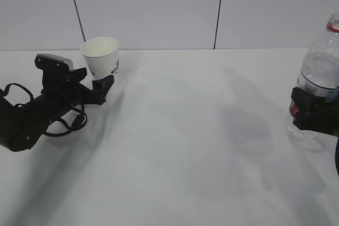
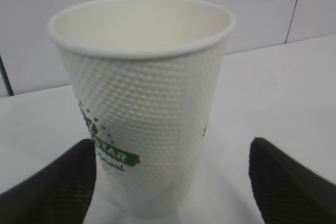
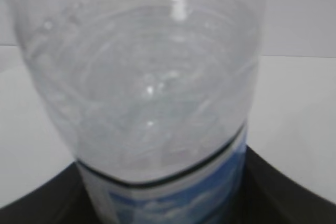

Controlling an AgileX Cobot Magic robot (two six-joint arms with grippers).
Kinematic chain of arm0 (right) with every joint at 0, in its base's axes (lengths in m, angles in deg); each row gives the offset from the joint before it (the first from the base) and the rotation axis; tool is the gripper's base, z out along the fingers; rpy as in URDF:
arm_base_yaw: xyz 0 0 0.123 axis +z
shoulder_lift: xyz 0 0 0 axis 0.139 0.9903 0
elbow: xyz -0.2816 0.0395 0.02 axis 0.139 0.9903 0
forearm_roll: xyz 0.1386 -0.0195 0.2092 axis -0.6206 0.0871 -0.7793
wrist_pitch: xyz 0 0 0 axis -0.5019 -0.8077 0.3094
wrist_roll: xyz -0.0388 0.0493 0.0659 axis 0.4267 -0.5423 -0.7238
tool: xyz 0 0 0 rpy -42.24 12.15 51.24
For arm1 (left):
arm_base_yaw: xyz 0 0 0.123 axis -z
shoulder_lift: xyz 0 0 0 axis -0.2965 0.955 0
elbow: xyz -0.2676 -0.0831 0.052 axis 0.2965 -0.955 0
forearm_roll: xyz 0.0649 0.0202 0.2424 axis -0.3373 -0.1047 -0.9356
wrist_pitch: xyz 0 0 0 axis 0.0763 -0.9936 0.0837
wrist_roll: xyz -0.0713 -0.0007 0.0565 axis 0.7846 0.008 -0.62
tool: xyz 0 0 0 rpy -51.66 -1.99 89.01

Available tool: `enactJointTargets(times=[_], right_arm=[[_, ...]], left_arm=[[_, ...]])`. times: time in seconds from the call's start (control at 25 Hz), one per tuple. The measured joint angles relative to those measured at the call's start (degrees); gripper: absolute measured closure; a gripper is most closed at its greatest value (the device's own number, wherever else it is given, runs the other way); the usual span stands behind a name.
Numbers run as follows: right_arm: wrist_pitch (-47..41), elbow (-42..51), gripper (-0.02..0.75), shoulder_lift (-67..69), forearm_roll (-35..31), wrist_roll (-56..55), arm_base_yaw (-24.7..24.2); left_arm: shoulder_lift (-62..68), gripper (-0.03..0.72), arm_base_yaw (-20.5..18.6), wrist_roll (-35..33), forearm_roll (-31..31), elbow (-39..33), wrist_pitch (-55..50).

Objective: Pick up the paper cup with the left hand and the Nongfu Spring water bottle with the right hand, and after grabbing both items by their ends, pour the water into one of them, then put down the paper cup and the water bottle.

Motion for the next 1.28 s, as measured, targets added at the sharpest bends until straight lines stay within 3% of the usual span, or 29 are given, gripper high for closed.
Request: enactJointTargets(times=[1.28], right_arm=[[0.0,0.0,0.286,0.0,0.0,0.0,0.0]], left_arm=[[3.3,0.003,0.0,-0.1,1.9,3.6,-1.8]])
